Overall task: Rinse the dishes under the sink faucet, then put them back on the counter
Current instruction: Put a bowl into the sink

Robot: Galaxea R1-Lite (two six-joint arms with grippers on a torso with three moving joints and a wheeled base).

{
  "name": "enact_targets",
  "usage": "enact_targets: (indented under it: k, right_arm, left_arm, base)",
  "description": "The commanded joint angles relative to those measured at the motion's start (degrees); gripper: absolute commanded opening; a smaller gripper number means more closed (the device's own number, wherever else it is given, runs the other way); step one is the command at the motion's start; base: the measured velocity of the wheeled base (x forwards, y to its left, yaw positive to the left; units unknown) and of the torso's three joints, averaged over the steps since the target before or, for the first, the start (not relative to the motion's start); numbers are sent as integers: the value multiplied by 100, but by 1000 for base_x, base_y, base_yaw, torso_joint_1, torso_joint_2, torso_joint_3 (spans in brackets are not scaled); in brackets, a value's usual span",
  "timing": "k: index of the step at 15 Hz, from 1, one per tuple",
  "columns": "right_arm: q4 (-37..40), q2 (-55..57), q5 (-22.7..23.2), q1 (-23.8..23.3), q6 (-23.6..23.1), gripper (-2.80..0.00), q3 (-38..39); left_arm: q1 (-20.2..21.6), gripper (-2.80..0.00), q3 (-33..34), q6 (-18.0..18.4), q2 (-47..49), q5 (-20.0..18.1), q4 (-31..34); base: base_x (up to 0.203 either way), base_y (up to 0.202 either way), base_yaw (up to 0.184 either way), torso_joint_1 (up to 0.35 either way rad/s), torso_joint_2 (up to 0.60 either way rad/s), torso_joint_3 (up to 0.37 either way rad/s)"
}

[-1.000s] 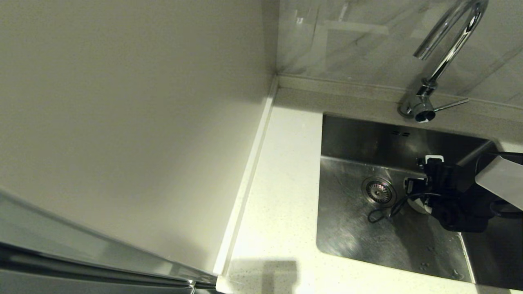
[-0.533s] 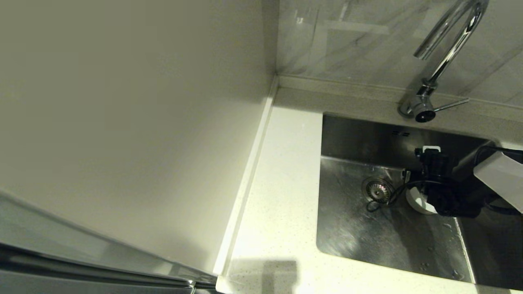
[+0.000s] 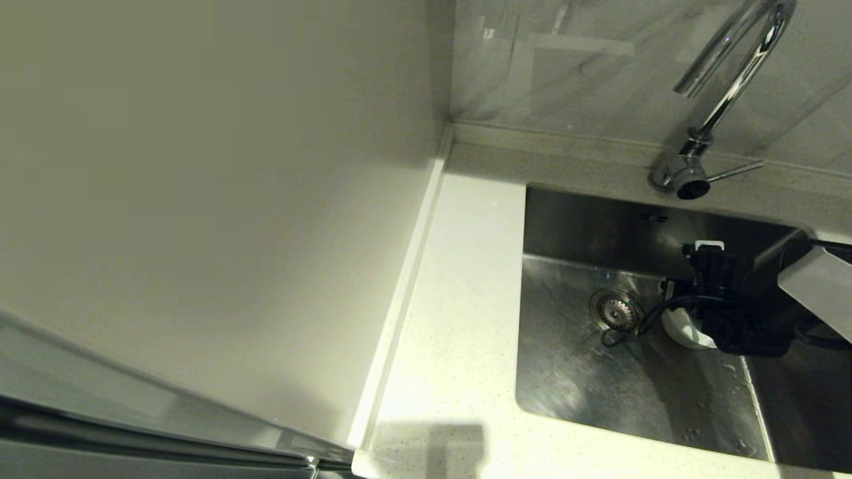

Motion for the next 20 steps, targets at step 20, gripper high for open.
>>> enact_targets:
  k: [20]
  right_arm:
    - [6971,-6965,2152,-1716,463,0,1495]
  left_arm:
    - [-4,-280,0,-3,-23,0,-2]
  base:
    - [0,0,0,0,0,0]
